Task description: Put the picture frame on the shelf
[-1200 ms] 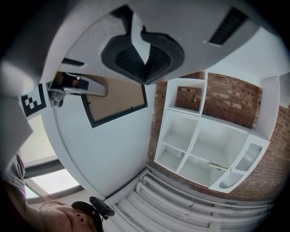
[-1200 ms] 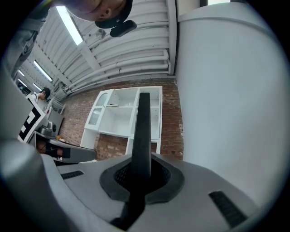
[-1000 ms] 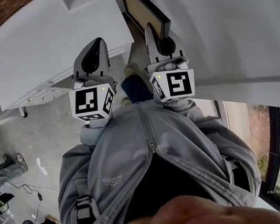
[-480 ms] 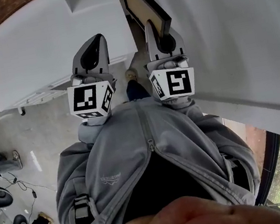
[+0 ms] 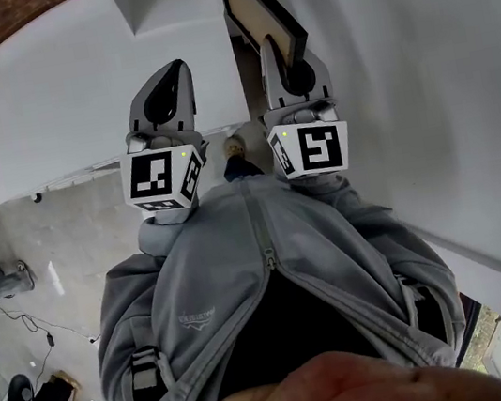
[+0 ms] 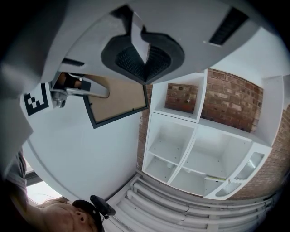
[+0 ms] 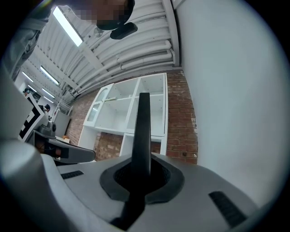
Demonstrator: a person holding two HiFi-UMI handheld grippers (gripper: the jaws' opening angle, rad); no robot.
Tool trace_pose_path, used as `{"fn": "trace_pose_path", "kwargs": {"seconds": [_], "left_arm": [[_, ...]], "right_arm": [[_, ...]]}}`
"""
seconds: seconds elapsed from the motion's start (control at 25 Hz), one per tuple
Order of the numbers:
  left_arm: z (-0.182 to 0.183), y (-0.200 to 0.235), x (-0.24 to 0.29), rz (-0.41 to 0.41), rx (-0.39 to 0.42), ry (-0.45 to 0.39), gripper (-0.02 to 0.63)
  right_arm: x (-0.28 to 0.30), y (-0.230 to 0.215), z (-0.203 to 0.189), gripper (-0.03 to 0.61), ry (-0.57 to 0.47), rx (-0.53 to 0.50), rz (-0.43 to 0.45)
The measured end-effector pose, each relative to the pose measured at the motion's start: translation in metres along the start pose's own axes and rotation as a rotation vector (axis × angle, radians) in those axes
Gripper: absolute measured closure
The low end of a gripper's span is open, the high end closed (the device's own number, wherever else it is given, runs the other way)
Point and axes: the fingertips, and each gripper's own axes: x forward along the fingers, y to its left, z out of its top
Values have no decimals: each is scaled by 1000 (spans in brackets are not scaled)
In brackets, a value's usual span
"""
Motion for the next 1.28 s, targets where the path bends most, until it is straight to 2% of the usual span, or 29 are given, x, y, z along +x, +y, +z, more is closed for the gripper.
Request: {"fn": "trace_pose_path", "kwargs": {"seconds": [0.12,0.36,0.8,1.08,1.28], "left_arm": [[-4,-7,16,5,10,-1,607],[1,29,59,20,16,3,607],[-1,56,120,70,35,-1,607],[-11,66,128,87,32,9,607],[-10,76,130,63,22,18,606]], "right_arm": [[6,-14,-8,546,-7,4,14],[64,-19,-20,546,-6,0,42],[129,-36,-45,546,-31,26,113],[146,-29,-61,546,-29,10,138],[158,-21,-63,546,-14,-3,126]]}}
